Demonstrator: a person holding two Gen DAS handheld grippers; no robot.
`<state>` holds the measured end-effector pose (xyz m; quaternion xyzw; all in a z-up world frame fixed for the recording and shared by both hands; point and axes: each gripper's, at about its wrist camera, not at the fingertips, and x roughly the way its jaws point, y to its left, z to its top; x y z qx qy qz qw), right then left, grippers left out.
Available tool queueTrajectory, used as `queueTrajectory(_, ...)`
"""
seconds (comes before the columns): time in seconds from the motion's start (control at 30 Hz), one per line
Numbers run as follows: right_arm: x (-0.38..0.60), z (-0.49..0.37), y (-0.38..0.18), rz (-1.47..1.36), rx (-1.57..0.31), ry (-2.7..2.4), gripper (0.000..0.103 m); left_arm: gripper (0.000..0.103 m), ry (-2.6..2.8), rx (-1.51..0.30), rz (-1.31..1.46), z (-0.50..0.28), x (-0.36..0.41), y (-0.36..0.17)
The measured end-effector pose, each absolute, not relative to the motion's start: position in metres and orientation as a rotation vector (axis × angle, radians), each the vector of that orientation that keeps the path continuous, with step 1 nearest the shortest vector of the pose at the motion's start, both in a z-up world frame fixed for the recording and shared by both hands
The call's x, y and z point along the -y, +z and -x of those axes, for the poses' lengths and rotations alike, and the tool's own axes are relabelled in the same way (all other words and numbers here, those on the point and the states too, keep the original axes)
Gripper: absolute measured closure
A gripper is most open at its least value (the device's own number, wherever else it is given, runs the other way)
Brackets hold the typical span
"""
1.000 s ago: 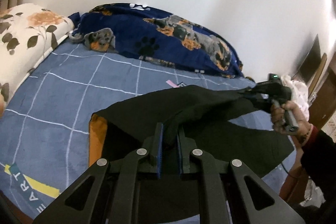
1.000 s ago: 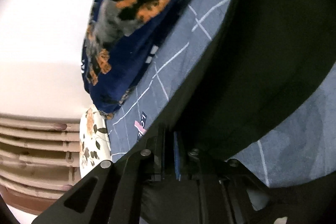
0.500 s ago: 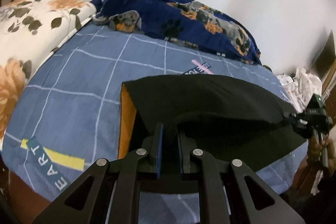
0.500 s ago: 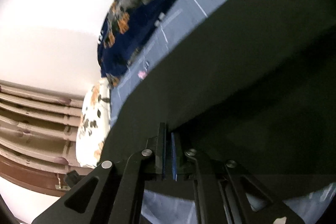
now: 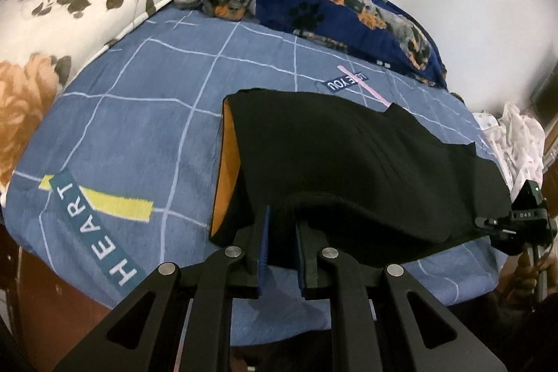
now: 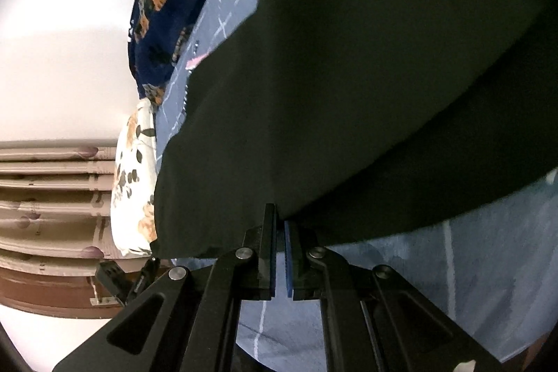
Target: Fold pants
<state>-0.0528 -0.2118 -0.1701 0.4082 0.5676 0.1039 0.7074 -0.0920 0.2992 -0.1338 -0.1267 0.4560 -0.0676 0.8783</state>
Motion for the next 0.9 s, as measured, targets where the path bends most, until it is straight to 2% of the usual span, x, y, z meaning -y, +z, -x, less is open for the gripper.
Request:
queueTrajectory(0.17,0.21,0.053,-0.171,-0.899,-1.265,0.221,0.098,0.088,-0.129,-0.967,0.238,0.095,-0.298,-0.135)
queueTrajectory(0.23,0.21,0.053,-0.172,-0.898,-1.27,0.216,0.098,0.082,-0.106,-0.989,0.231,0.097,-0.3,-0.135)
queueTrajectory(0.37,0.21,0.053,-0.175,-0.909,-1.278,0.213,0.098,0.082,-0.031,-0.995,0.262,0.108,-0.321,-0.129)
queueTrajectory(0.57,0.212,0.053,-0.174,-0.9,-1.278,0.218,0.098,0.082,0.09,-0.875,0.284,0.117,-0.342,-0.094)
queueTrajectory(0.73,0.212,0.054,-0.178,-0.897,-1.282,0.214,0.098,0.082,-0.077,-0.859,0.253,0.089,-0.295,-0.081)
queueTrajectory(0.9,0.215,0.056,-0.18,-0.916,-1.26,0.233,0.096,0.082,-0.268,-0.98,0.175,0.056,-0.219,-0.123)
